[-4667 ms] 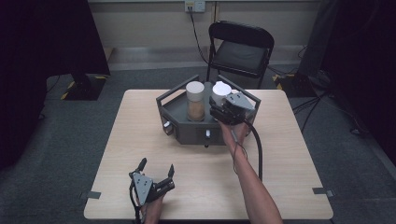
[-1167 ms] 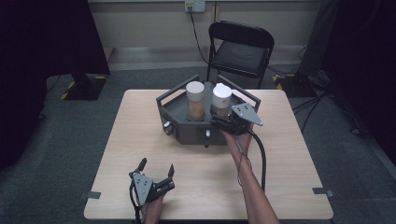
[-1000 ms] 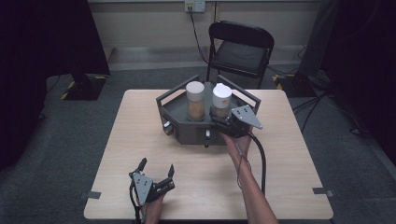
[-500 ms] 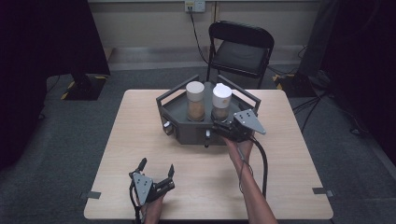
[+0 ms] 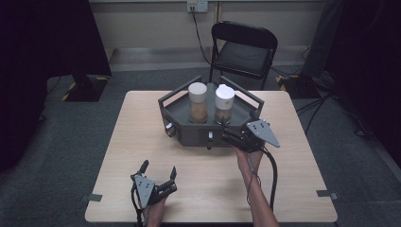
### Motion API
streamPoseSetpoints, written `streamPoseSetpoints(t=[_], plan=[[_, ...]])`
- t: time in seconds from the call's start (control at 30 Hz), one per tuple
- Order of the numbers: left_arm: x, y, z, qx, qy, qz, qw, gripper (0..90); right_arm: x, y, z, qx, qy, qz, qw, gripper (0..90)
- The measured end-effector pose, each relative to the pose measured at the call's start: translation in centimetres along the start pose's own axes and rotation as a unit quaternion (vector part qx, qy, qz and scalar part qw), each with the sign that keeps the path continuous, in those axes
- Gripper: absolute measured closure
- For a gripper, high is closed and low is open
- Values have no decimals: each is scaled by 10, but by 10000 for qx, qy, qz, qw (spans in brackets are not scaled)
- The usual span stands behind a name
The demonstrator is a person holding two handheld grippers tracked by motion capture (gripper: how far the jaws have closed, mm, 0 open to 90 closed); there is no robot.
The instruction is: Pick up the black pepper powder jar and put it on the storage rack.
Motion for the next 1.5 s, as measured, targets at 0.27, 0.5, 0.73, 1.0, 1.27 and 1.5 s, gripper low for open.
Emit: streamPoseSetpoints(t=[0.27, 0.5, 0.73, 1.0, 1.27, 1.5], plan=[[0, 0, 0, 1, 3, 0, 10000, 14, 1, 3, -16, -98, 47, -16, 9999, 0], [0, 0, 0, 1, 2, -1, 10000, 14, 2, 5, -28, -187, -29, -58, 9998, 0], [0, 0, 0, 0, 2, 0, 10000, 14, -3, 5, -42, -167, -7, -131, 9998, 0], [0, 0, 0, 1, 2, 0, 10000, 14, -1, 0, -54, -141, 42, -265, 9995, 0], [0, 0, 0, 0, 2, 0, 10000, 14, -7, 2, -64, -223, -44, -149, 9996, 0], [0, 0, 0, 1, 3, -1, 10000, 14, -14, 1, -73, -284, -57, -107, 9995, 0]])
Point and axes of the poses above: each handheld gripper's, and its own axes: z roughly forward along the jaws, x roughly out of its top, y roughly to its right, the point moved 6 cm from there along z, roughly forward along the jaws, and after that the axes turned 6 degrees about y, right-handed, at the moved point
